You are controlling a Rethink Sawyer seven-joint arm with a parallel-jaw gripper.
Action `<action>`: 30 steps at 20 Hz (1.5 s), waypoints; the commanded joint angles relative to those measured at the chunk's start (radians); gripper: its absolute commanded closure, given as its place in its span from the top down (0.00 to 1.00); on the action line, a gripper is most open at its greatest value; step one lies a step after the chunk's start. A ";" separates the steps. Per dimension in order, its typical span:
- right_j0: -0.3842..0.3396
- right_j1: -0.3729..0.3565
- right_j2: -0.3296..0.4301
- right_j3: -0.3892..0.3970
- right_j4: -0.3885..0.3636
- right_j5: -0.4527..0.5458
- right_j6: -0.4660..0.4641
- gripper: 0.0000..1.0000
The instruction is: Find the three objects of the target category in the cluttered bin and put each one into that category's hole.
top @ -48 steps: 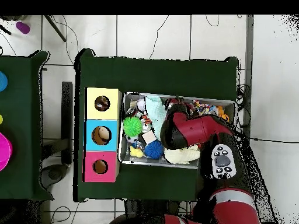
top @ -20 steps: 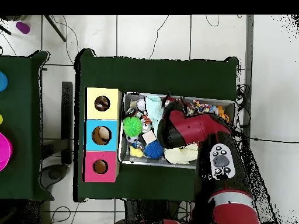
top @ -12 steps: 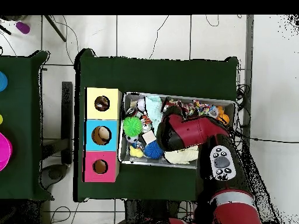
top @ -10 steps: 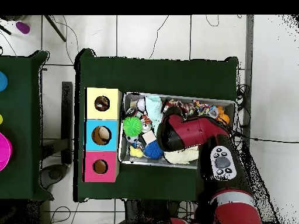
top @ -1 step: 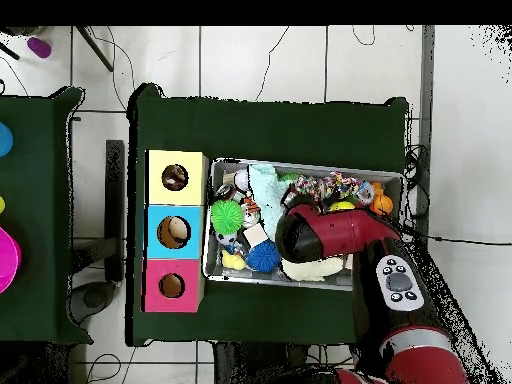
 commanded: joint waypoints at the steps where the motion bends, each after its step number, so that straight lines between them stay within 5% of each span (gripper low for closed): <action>1: -0.028 0.052 0.117 0.061 0.018 0.129 -0.093 1.00; 4: -0.023 0.051 0.114 0.057 0.004 0.118 -0.090 1.00; 5: -0.029 0.050 0.118 0.061 -0.002 0.091 -0.080 0.00; 22: 0.056 0.015 0.032 0.031 -0.049 -0.006 -0.017 0.00; 30: 0.067 -0.173 0.072 0.000 0.002 0.158 -0.123 0.00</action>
